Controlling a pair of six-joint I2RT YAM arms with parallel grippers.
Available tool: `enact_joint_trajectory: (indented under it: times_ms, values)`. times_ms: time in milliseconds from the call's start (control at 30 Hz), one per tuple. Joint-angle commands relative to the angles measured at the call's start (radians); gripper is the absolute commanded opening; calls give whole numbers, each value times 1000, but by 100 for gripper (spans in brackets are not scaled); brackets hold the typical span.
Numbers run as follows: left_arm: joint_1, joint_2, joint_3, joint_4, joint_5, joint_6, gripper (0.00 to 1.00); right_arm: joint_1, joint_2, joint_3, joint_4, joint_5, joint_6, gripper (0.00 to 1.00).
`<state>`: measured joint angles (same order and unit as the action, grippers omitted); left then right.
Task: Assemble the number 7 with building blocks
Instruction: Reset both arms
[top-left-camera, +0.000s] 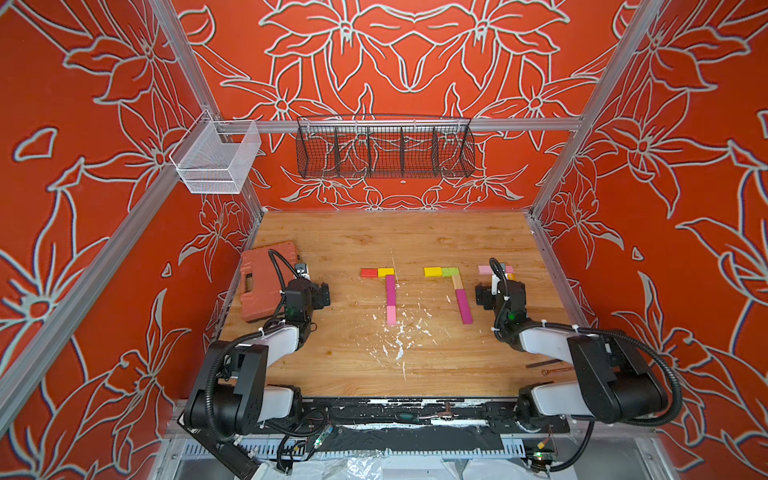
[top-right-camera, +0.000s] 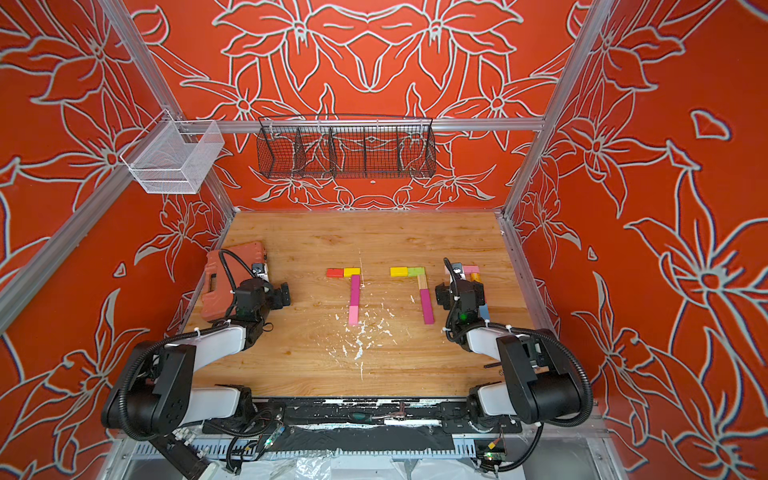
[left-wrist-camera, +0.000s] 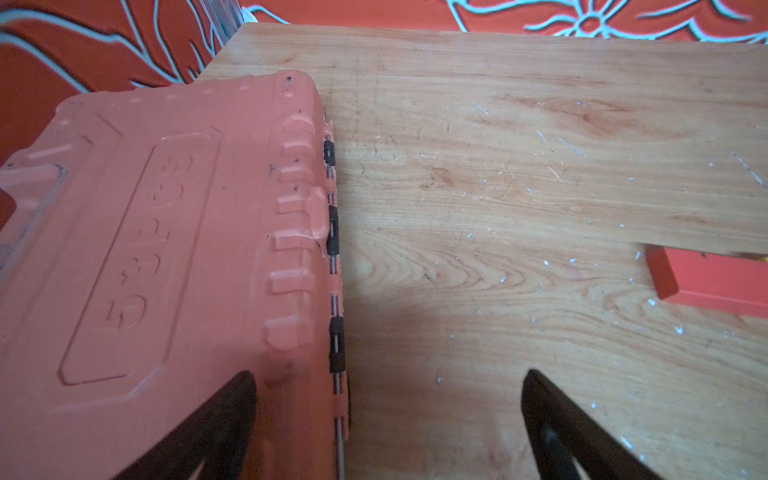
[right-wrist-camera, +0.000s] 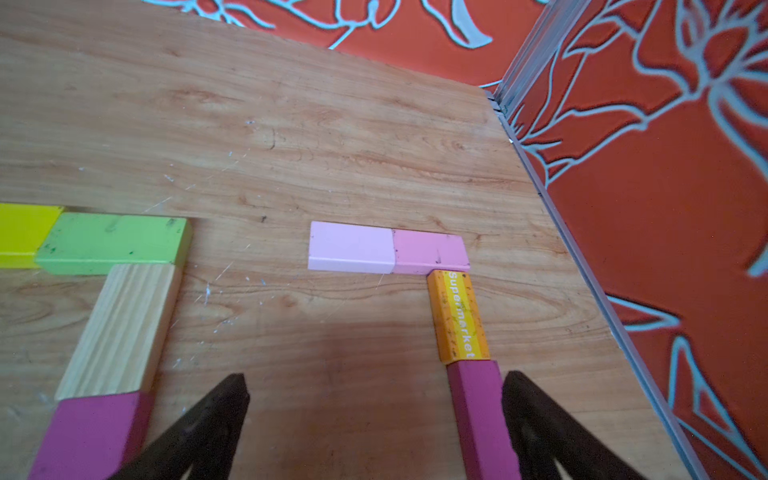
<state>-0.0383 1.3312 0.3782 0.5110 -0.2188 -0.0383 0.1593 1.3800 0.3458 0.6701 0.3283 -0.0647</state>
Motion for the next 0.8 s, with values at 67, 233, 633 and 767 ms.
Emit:
enact_joint_trajectory:
  times_ms: [67,233,633,767]
  values:
    - [5,3,5,13,-8,-12,97,-60,72,-61,270,-47,56,98]
    - [5,5,9,11,-5,-12,97,-67,50,-45,202,-58,65,98]
    - [6,10,11,8,-2,-12,97,-70,38,-36,163,-60,68,98]
    - [6,8,11,7,-1,-12,97,-70,35,-34,150,-60,70,98]
